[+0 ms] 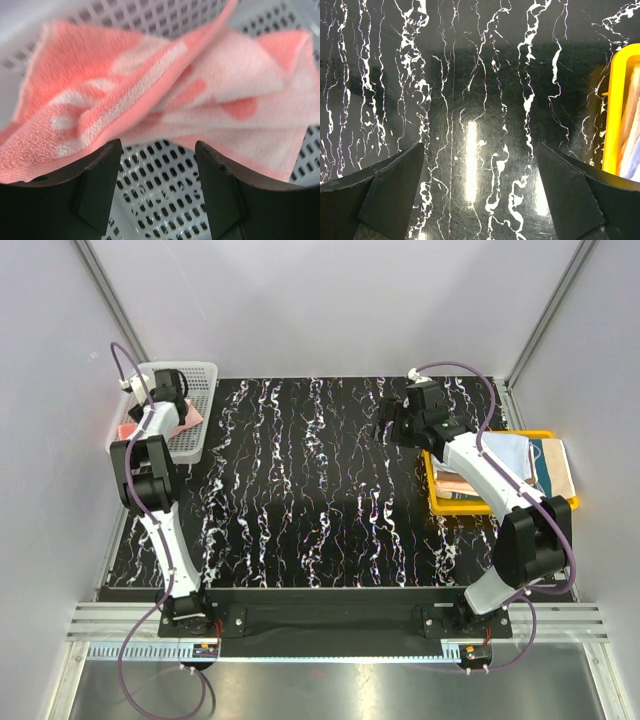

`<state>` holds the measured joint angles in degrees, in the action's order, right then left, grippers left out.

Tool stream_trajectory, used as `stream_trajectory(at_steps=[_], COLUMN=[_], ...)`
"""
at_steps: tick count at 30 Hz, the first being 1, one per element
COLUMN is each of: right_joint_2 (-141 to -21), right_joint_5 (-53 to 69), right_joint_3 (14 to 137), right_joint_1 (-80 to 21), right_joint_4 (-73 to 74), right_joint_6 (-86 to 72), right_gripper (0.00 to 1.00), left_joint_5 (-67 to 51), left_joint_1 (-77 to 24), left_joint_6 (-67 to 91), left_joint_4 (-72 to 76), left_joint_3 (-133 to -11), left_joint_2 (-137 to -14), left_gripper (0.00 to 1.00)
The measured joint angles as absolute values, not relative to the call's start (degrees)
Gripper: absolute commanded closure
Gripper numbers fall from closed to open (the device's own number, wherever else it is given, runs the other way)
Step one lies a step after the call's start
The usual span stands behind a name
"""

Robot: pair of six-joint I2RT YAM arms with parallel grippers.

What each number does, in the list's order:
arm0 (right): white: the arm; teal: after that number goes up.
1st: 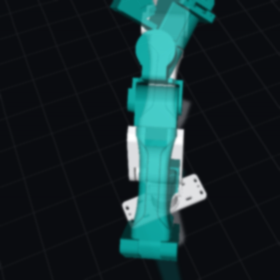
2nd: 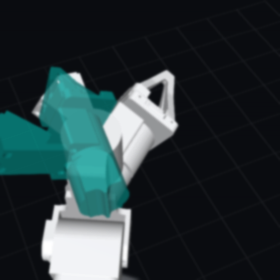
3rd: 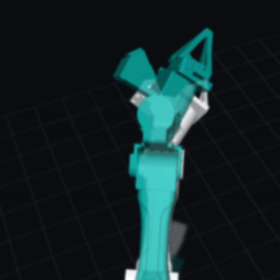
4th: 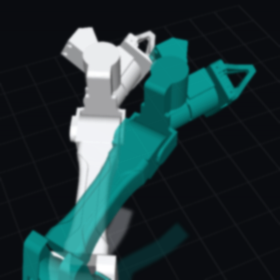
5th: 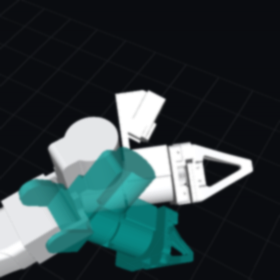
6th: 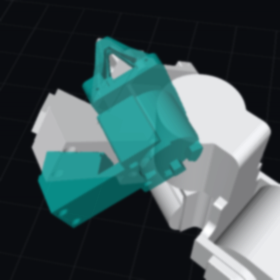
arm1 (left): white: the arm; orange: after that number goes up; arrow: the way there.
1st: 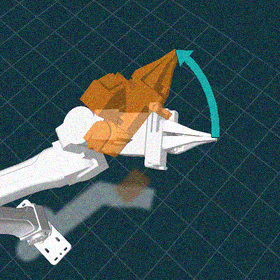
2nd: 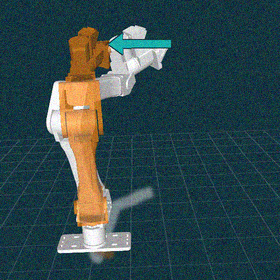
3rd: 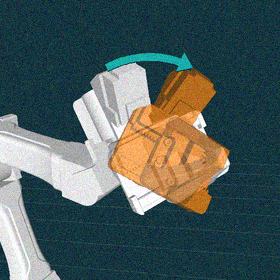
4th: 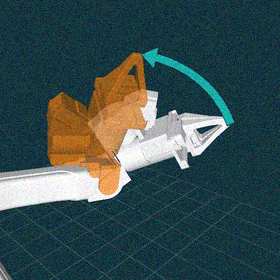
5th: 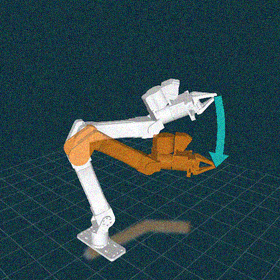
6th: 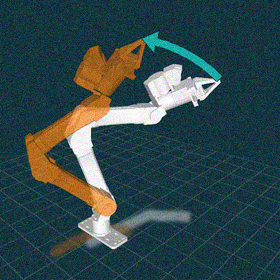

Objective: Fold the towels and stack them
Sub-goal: Grab crumpled towel

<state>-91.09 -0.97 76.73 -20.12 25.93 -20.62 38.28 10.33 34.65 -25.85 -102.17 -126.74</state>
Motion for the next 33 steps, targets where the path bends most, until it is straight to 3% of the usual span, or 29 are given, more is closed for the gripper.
stream_trajectory(at_steps=[17, 33], right_joint_2=[-92.6, -94.9], right_joint_5=[-0.9, 0.3], right_joint_3=[76.7, 76.7], right_joint_1=[-20.1, -20.5], right_joint_4=[25.8, 26.1], right_joint_6=[-20.6, -20.6], right_gripper=[0.00, 0.00], left_joint_5=[45.7, 46.7], left_joint_1=[9.1, 11.2], left_joint_6=[27.7, 25.3], left_joint_4=[-13.7, -19.9], left_joint_3=[-89.6, -99.7], left_joint_2=[-115.1, -122.7], left_gripper=[0.31, 0.29])
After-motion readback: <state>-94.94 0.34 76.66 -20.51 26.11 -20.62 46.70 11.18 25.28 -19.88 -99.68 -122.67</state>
